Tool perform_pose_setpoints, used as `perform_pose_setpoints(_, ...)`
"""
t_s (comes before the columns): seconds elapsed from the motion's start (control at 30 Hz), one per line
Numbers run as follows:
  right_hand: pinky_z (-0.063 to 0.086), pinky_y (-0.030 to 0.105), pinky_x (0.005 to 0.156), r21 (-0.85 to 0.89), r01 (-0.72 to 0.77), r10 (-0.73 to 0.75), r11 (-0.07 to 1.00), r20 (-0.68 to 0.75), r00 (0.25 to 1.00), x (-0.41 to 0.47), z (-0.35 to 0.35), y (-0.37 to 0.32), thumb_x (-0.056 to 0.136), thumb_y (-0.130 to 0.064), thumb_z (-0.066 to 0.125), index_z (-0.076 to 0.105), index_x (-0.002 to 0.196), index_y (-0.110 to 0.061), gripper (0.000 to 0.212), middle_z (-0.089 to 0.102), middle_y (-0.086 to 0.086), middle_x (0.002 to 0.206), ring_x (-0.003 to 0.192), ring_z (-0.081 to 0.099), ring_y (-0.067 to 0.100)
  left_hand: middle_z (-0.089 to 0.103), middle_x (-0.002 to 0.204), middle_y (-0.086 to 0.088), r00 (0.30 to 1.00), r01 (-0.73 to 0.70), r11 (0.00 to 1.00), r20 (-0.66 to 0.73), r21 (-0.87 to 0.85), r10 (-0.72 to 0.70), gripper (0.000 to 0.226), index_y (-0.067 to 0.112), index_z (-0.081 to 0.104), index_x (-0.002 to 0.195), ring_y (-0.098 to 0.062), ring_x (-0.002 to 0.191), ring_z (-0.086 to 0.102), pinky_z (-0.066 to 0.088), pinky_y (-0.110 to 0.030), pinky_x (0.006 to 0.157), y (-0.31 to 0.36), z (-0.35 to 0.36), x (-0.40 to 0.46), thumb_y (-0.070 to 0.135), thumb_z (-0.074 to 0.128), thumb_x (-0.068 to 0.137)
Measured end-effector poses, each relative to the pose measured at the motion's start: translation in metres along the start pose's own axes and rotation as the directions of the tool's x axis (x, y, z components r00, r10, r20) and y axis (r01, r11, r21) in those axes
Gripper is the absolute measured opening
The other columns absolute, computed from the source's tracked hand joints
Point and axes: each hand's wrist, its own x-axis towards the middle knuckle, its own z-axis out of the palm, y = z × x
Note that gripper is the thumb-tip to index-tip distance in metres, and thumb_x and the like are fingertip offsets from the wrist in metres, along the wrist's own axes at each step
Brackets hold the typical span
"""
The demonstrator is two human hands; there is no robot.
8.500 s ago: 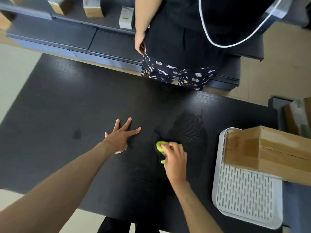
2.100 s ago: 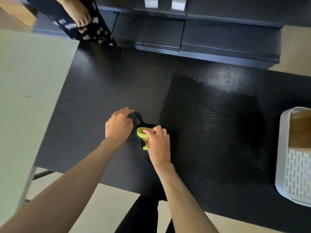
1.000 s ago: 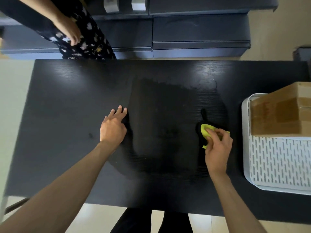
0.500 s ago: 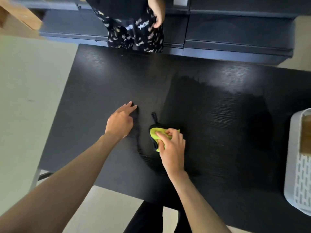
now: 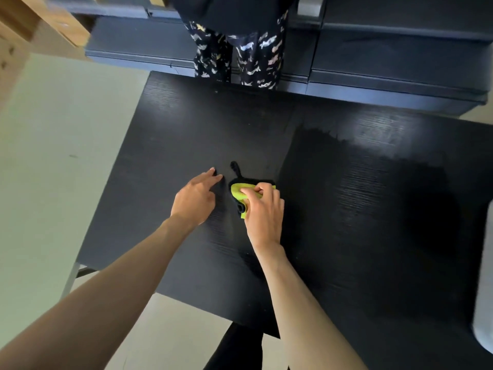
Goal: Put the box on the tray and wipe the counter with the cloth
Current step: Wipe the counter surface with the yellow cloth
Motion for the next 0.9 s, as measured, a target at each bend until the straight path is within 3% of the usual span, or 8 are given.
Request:
perform_pose_setpoints(0.23, 0.048, 0.04, 0.083, -0.102, -0.162, 0.152, 0.981, -0.098, 0.983, -0.03, -0.056, 0.086, 0.077, -0.011, 0.084, 0.064, 0.124, -0.03, 0.054, 0.056, 0.003, 0.126, 0.109, 0.052, 0.025, 0.039, 0.162, 0.005, 0.986, -0.163, 0.985, -0.013, 0.061, 0.164, 0.059, 0.022, 0.052, 0.148, -0.017, 0.149, 0.037, 0.046, -0.044, 0.111, 0.031, 0.01, 0.019, 0.0, 0.051, 0.092)
perform_pose_setpoints(0.33, 0.05, 0.041, 0.089, -0.171, -0.265, 0.244, 0.949, -0.134, 0.961, -0.049, -0.09, 0.137, 0.074, -0.005, 0.085, 0.062, 0.128, -0.027, 0.064, 0.054, 0.005, 0.131, 0.116, 0.051, 0.025, 0.041, 0.16, 0.007, 0.979, -0.198, 0.975, -0.037, 0.104, 0.202, 0.061, 0.022, 0.051, 0.148, -0.016, 0.148, 0.039, 0.048, -0.043, 0.107, 0.058, 0.009, 0.033, 0.002, 0.053, 0.091)
perform_pose_setpoints(0.63, 0.048, 0.049, 0.098, -0.194, -0.464, 0.426, 0.864, -0.207, 0.881, -0.097, -0.157, 0.247, 0.064, 0.016, 0.076, 0.06, 0.132, -0.022, 0.079, 0.049, 0.013, 0.141, 0.122, 0.05, 0.036, 0.036, 0.163, 0.009, 0.987, -0.159, 0.983, -0.02, 0.088, 0.161, 0.058, 0.024, 0.049, 0.149, -0.014, 0.15, 0.034, 0.047, -0.049, 0.108, 0.107, 0.017, 0.065, 0.007, 0.052, 0.094)
perform_pose_setpoints(0.9, 0.046, 0.051, 0.104, -0.122, -0.463, 0.416, 0.878, -0.285, 0.864, -0.088, -0.175, 0.284, 0.067, 0.024, 0.064, 0.063, 0.129, -0.013, 0.072, 0.05, 0.018, 0.137, 0.122, 0.048, 0.038, 0.025, 0.167, 0.013, 0.991, -0.119, 0.98, 0.073, 0.162, 0.108, 0.065, 0.029, 0.041, 0.153, -0.013, 0.153, 0.026, 0.05, -0.05, 0.104, 0.111, 0.019, 0.066, 0.003, 0.048, 0.094)
